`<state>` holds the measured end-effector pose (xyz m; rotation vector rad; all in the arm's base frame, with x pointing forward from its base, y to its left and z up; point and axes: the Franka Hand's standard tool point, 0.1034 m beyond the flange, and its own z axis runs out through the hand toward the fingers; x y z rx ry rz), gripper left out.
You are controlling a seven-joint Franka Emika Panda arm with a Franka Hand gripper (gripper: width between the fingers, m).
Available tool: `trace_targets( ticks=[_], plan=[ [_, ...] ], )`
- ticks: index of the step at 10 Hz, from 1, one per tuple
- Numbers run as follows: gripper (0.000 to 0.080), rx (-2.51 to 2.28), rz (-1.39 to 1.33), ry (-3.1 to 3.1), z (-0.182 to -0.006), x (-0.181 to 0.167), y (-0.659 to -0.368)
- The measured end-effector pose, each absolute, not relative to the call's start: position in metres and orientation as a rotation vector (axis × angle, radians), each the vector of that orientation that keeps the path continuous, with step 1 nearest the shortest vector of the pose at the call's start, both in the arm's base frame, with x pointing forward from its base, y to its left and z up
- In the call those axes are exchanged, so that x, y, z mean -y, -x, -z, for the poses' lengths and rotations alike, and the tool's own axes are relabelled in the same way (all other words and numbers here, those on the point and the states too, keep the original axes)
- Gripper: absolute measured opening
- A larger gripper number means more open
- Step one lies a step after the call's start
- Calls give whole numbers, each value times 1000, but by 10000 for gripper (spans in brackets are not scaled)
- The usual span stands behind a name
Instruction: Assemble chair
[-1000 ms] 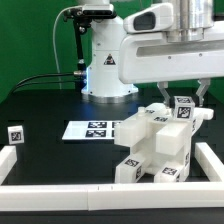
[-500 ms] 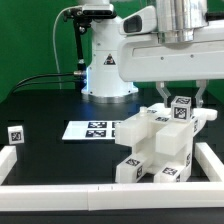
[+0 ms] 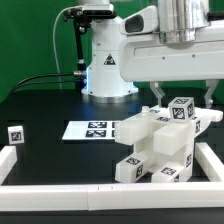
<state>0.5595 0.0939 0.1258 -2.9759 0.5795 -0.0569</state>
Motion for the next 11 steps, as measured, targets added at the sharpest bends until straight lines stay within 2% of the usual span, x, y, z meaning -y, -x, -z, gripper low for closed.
trace_targets(
  ticks=[3,9,11],
  plan=[
    [647,99,90,3046,-124,-89,-556],
    [649,576,104,3026,-124,-97,-553],
    [392,540,102,3033,-123,-92,-553]
  ],
)
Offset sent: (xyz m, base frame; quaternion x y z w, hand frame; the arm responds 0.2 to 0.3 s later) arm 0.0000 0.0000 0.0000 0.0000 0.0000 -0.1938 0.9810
